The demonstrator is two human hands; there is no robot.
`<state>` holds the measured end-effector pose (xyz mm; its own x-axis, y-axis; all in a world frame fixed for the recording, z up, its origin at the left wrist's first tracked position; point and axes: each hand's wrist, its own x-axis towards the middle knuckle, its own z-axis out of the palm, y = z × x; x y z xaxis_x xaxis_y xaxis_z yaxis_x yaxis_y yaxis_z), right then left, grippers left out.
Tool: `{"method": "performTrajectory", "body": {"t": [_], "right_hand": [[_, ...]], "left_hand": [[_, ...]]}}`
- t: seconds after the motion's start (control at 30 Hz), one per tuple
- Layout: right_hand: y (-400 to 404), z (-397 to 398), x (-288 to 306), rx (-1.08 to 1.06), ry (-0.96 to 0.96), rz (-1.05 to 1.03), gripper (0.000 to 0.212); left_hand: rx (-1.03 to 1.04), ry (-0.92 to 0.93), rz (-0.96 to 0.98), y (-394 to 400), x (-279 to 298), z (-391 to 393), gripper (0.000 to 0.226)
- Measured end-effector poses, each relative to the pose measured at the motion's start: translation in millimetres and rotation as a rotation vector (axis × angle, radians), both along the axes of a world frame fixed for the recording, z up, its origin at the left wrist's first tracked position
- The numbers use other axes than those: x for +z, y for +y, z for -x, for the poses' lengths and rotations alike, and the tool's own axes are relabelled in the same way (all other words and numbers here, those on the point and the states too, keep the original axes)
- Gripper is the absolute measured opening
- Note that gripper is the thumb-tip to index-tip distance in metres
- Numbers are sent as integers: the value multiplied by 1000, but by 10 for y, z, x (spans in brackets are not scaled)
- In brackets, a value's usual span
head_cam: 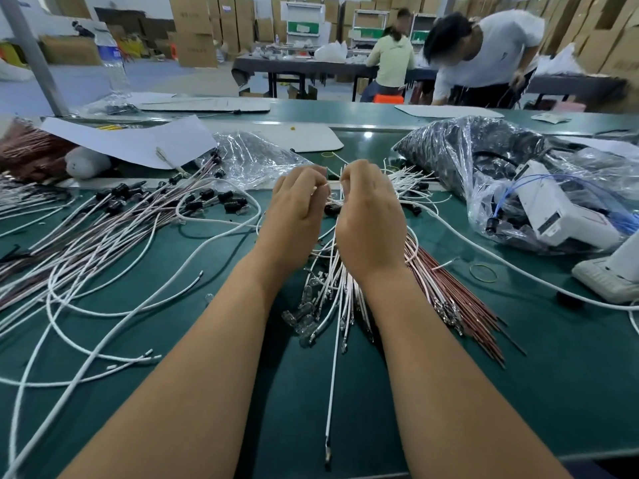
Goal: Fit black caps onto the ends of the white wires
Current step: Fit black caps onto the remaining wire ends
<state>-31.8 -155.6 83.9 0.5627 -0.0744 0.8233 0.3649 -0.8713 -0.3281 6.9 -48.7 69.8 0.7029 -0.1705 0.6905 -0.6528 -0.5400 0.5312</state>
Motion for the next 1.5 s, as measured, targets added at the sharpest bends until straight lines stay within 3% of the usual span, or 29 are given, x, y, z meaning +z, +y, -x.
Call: {"method": "performTrajectory", "body": {"t": [0.13, 0.33, 0.43, 0.5, 0.63, 0.7, 0.8, 0.9, 0.97, 1.1, 1.2, 1.33, 1.43, 1.5], "right_hand": [[-79, -18, -5, -112, 7, -74, 9], [-202, -48, 60, -231, -73, -204, 13], [-256, -43, 76, -284, -73, -317, 15], [-277, -39, 79, -317, -75, -359, 13], [-378, -64, 77, -389, -65, -489, 14], [-411, -63, 80, -411, -10, -531, 14], [-392, -37, 72, -462, 127, -314, 29], [-302, -41, 49, -480, 236, 1, 49], [-213, -46, 57, -393, 196, 138, 51], [-40, -57, 26, -113, 161, 307, 38], [-46, -59, 21, -54, 135, 255, 22], [-183, -76, 40, -186, 178, 83, 20], [-232, -72, 62, -242, 264, -64, 21], [-230, -66, 77, -241, 352, -159, 22]], "left_hand": [[33, -22, 68, -1, 106, 117, 17], [-144, 97, 111, 138, 124, 121, 27], [-61, 140, 108, 243, 84, 51, 26], [-78, 224, 148, 278, 73, 11, 21], [-310, 539, 411, 348, 72, -54, 21], [-320, 569, 436, 369, 67, -59, 23], [-198, 495, 392, 369, 59, -53, 23], [-289, 579, 575, 362, 90, -39, 27], [-385, 615, 660, 338, 127, -25, 31], [-484, 563, 620, 262, 152, 17, 49], [-414, 539, 507, 269, 162, 10, 40], [-264, 550, 404, 360, 133, -20, 14], [-276, 589, 617, 415, 155, -11, 3], [-356, 600, 794, 422, 191, 6, 7]]}}
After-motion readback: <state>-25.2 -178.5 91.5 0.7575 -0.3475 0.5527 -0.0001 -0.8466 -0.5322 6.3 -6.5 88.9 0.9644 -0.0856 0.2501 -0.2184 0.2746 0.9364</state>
